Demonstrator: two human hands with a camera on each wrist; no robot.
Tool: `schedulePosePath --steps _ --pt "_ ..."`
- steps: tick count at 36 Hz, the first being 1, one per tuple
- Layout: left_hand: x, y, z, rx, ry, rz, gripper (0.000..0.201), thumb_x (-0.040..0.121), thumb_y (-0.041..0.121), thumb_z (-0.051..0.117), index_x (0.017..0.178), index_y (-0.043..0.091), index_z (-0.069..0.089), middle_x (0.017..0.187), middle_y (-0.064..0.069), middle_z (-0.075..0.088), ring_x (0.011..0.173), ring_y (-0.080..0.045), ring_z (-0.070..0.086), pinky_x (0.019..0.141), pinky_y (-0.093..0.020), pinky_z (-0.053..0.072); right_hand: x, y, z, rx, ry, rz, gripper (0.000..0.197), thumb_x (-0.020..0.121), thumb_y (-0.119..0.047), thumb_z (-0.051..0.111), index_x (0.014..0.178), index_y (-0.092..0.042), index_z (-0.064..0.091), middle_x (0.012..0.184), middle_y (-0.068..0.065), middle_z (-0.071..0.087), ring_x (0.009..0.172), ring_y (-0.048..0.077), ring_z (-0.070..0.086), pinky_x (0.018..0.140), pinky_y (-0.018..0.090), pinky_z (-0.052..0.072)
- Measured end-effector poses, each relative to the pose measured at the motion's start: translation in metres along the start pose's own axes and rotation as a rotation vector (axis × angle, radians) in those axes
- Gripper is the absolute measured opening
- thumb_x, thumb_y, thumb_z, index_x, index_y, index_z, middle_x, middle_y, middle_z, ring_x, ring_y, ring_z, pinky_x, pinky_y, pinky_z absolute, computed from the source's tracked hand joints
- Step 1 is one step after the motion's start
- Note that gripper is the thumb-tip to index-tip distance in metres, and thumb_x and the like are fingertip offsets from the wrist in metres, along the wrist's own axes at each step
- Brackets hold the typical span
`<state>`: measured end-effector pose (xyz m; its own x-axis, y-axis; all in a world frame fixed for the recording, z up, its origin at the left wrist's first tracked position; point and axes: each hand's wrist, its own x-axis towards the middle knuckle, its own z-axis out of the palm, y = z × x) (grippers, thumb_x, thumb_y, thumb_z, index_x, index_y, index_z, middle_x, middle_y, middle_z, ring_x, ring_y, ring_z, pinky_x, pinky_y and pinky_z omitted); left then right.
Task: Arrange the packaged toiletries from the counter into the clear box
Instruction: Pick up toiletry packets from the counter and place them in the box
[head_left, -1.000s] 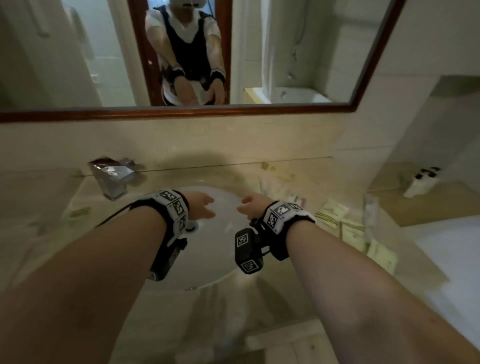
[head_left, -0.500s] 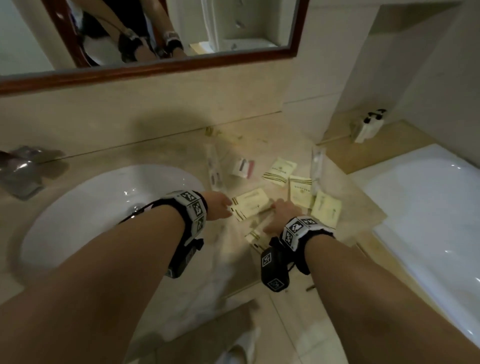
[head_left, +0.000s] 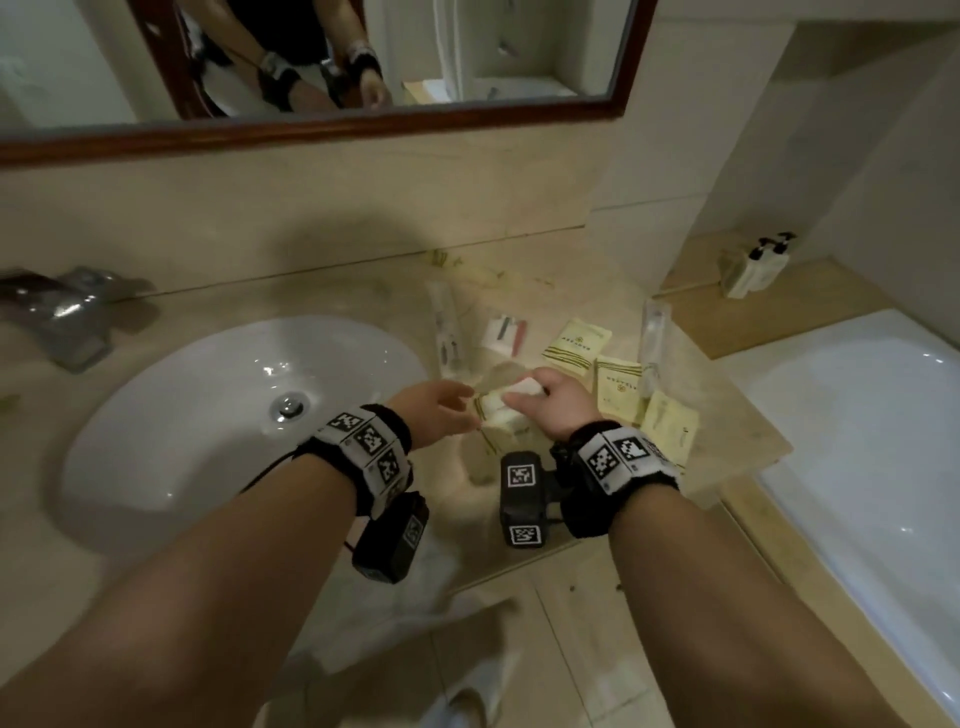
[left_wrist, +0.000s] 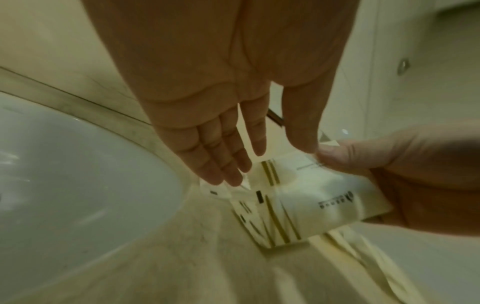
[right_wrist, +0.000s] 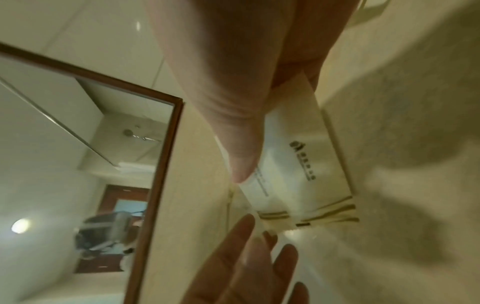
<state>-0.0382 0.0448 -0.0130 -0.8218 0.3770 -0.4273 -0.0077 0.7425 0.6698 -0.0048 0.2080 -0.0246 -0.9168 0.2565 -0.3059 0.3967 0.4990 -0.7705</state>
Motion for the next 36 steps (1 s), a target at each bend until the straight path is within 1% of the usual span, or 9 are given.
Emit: schedulePosePath --steps 3,7,12,16,19,23,27,32,36 --pt "-0.013 -0.013 -0.013 -0.133 0.106 0.016 0.046 0.086 0.018 0.066 0.130 0.014 0.053 0.126 -0.006 0.057 0.108 -0.020 0.058 0.088 -0.024 0.041 -0.004 -0.013 0.010 0.116 -0.028 -0.079 0.036 0.087 -0.029 0.066 0.118 -0.011 0.061 0.119 0.006 0.060 0.105 0.019 0.056 0.079 0.025 0.039" --pt "-0.029 -0.039 -0.033 -0.163 0.231 0.003 0.026 0.086 0.019 0.065 0.111 0.015 0.062 0.104 0.001 0.063 0.097 -0.018 0.061 0.086 -0.028 0.047 -0.012 -0.032 0.025 0.163 -0.111 -0.178 0.008 0.087 -0.025 0.064 0.094 -0.022 0.062 0.104 0.006 0.066 0.100 0.025 0.063 0.085 0.035 0.050" --pt "-0.050 -0.071 -0.056 -0.271 0.332 -0.026 0.004 0.089 0.016 0.061 0.092 0.014 0.059 0.092 -0.005 0.065 0.084 -0.020 0.061 0.075 -0.026 0.053 -0.015 -0.061 0.052 0.129 -0.163 -0.281 0.007 0.088 -0.026 0.063 0.095 -0.024 0.064 0.093 -0.002 0.064 0.090 0.016 0.061 0.082 0.030 0.048" --pt "-0.068 -0.093 -0.077 -0.305 0.457 -0.035 0.013 0.091 0.014 0.058 0.102 0.008 0.059 0.092 -0.006 0.062 0.088 -0.023 0.062 0.080 -0.031 0.054 -0.015 -0.082 0.082 0.123 -0.238 -0.242 0.013 0.088 -0.026 0.063 0.100 -0.022 0.063 0.101 0.005 0.065 0.097 0.024 0.063 0.087 0.038 0.053" --pt "-0.083 -0.110 -0.095 -0.310 0.533 -0.048 0.007 0.091 0.015 0.058 0.096 0.011 0.058 0.083 0.001 0.060 0.087 -0.022 0.061 0.085 -0.036 0.054 -0.016 -0.099 0.105 0.113 -0.315 -0.252 0.019 0.089 -0.022 0.062 0.107 -0.016 0.062 0.091 -0.001 0.061 0.086 0.016 0.058 0.073 0.025 0.050" --pt "-0.101 -0.135 -0.120 -0.326 0.600 -0.052 0.008 0.090 0.016 0.059 0.082 0.017 0.056 0.080 0.001 0.060 0.085 -0.023 0.060 0.085 -0.040 0.054 -0.019 -0.124 0.137 0.136 -0.346 -0.274 0.015 0.090 -0.022 0.061 0.105 -0.018 0.060 0.089 -0.002 0.060 0.076 0.008 0.055 0.066 0.018 0.047" --pt "-0.122 -0.165 -0.146 -0.392 0.629 -0.069 0.023 0.089 0.015 0.060 0.071 0.029 0.053 0.075 0.007 0.060 0.081 -0.019 0.059 0.082 -0.037 0.053 -0.025 -0.153 0.173 0.180 -0.375 -0.244 0.021 0.089 -0.022 0.063 0.108 -0.016 0.060 0.097 0.003 0.061 0.082 0.013 0.058 0.066 0.020 0.048" --pt "-0.146 -0.199 -0.178 -0.409 0.704 -0.086 0.012 0.089 0.016 0.059 0.079 0.020 0.055 0.080 0.004 0.059 0.081 -0.016 0.056 0.079 -0.031 0.048 -0.035 -0.187 0.215 0.224 -0.446 -0.201 0.015 0.089 -0.021 0.063 0.102 -0.015 0.059 0.094 0.005 0.061 0.082 0.018 0.060 0.073 0.026 0.053" --pt "-0.166 -0.231 -0.203 -0.413 0.776 -0.111 0.009 0.090 0.016 0.060 0.081 0.020 0.058 0.077 0.007 0.059 0.079 -0.014 0.055 0.071 -0.026 0.044 -0.044 -0.212 0.251 0.221 -0.516 -0.185 0.005 0.089 -0.019 0.064 0.089 -0.014 0.062 0.087 0.007 0.061 0.074 0.017 0.059 0.071 0.027 0.054"
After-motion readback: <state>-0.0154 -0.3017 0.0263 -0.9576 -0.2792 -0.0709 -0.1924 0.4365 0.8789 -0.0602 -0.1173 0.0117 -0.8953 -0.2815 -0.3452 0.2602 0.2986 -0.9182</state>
